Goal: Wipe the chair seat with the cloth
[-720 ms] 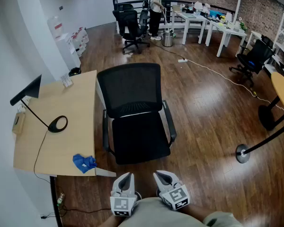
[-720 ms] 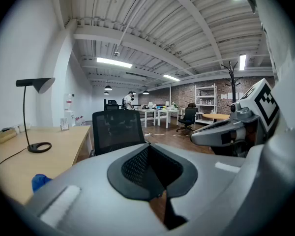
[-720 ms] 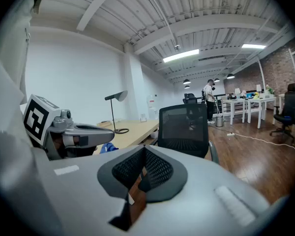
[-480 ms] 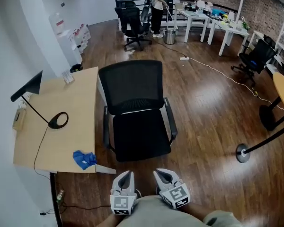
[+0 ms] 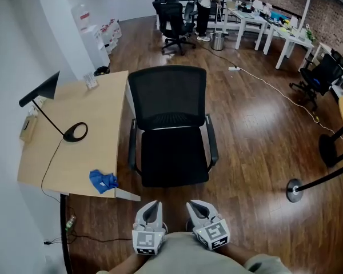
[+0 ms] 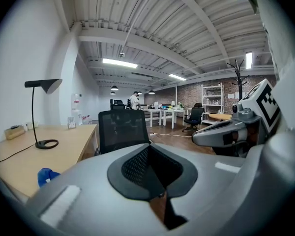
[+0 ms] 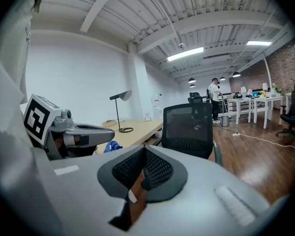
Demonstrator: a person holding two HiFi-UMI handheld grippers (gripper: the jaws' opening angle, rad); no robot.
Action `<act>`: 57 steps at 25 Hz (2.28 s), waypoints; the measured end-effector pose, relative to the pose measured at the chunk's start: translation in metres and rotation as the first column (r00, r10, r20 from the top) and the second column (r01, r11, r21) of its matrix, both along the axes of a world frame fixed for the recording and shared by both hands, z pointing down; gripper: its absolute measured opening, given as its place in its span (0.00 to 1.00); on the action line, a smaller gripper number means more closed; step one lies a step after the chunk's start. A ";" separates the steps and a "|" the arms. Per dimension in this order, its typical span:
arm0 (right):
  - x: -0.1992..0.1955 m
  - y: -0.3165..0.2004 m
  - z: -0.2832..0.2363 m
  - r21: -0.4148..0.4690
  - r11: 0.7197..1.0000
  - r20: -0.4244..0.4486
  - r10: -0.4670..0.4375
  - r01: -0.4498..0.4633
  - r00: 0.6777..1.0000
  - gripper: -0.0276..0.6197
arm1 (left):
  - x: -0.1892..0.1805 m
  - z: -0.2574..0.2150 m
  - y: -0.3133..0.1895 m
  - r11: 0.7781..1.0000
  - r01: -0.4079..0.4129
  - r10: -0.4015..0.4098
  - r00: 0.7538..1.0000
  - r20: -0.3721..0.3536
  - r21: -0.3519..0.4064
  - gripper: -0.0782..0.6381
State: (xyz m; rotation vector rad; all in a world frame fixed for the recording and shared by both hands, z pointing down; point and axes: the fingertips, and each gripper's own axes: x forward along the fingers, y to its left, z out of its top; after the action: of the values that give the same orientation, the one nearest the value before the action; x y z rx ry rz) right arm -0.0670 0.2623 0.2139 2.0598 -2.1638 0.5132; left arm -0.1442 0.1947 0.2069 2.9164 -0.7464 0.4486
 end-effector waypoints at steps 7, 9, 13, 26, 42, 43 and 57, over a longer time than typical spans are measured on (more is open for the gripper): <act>0.011 0.009 0.007 0.009 1.000 0.030 -0.028 0.027 0.999 0.04 | 0.008 0.001 0.011 0.999 0.047 -0.047 0.999 0.002 0.021 0.12; 0.009 0.014 0.009 0.010 0.999 0.038 -0.050 0.050 0.998 0.04 | 0.005 0.000 0.019 0.997 0.069 -0.069 0.998 0.008 0.024 0.12; 0.000 0.004 0.016 0.005 0.993 0.035 -0.116 0.116 0.993 0.04 | -0.012 0.007 0.016 0.989 0.144 -0.144 0.989 0.016 0.022 0.12; -0.060 -0.111 -0.002 -0.019 0.939 -0.061 -0.344 0.343 0.937 0.12 | -0.085 0.004 -0.085 0.936 0.352 -0.352 0.936 -0.016 -0.008 0.12; -0.229 -0.270 0.047 -0.179 0.778 -0.148 -0.626 0.602 0.766 0.26 | -0.228 0.054 -0.218 0.865 0.500 -0.500 0.866 0.007 -0.047 0.12; -0.235 -0.276 0.052 -0.186 0.772 -0.147 -0.634 0.608 0.759 0.26 | -0.233 0.056 -0.223 0.863 0.503 -0.503 0.864 0.012 -0.042 0.12; -0.272 -0.336 0.142 -0.353 0.668 -0.136 -0.729 0.655 0.671 0.36 | -0.270 0.095 -0.244 0.789 0.607 -0.601 0.795 0.084 -0.099 0.12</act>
State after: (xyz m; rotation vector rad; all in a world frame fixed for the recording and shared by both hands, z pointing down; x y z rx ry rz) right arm -0.3389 -0.0742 0.3561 0.9398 -2.3126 0.3698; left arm -0.4141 -0.0489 0.3018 2.3629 -1.5252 0.4644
